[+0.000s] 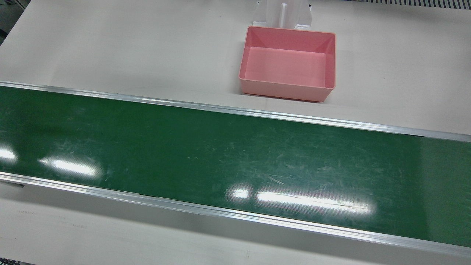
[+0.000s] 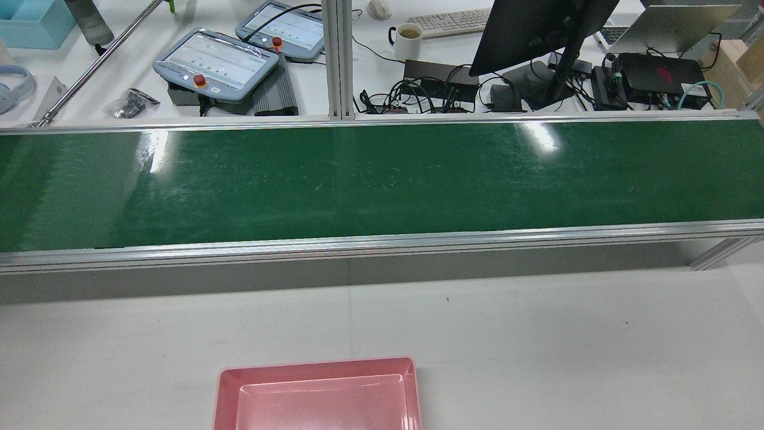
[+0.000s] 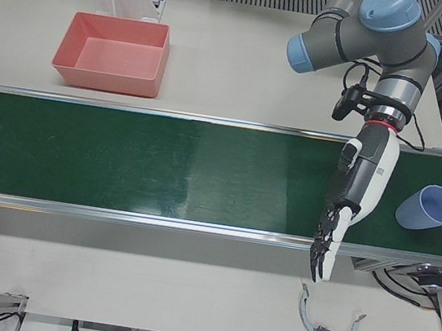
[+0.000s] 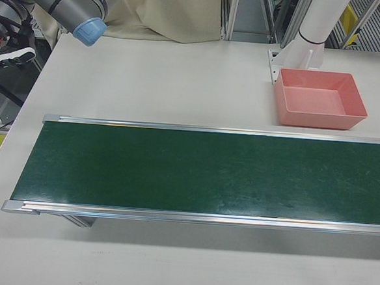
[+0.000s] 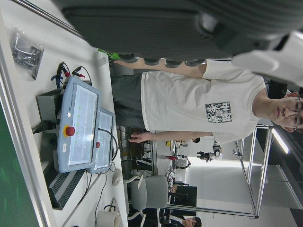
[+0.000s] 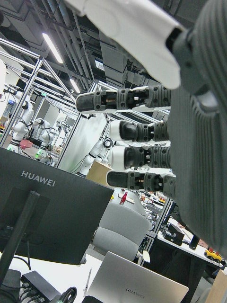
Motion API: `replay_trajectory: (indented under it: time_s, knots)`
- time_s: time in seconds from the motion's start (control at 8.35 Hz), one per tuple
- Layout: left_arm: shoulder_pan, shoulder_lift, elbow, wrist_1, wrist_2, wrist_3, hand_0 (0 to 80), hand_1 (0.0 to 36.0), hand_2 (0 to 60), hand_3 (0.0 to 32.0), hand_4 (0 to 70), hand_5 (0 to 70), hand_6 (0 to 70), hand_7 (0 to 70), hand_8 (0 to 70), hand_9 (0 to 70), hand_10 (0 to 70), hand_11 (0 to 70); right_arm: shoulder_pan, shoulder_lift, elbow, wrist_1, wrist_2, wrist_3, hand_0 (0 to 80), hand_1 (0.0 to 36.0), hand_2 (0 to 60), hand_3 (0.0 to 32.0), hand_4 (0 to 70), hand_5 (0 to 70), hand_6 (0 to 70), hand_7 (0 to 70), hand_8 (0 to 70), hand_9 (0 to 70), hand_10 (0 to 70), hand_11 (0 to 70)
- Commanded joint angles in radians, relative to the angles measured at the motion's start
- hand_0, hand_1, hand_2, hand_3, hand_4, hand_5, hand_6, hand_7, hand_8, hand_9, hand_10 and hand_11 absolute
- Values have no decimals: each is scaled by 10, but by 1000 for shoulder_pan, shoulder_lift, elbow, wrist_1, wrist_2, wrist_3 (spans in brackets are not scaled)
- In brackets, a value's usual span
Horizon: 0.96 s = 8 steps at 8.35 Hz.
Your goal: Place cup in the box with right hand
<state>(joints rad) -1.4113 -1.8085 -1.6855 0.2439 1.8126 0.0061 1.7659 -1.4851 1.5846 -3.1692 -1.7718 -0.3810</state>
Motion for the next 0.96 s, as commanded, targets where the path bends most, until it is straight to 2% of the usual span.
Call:
replay_trajectory:
  time_s: [0.0,0.84]
  knots:
    - [0,0,1,0,-1,0,0,0,0,0,0,0,0,0,0,0,0,0,1,0,0,0,0,1,393,0,0,0,367,55,329,700,507,700,208,294]
    - [0,0,1,-2,-1,0,0,0,0,0,0,0,0,0,0,0,0,0,1,0,0,0,0,1,410,0,0,0,386,55,330,700,507,700,208,293]
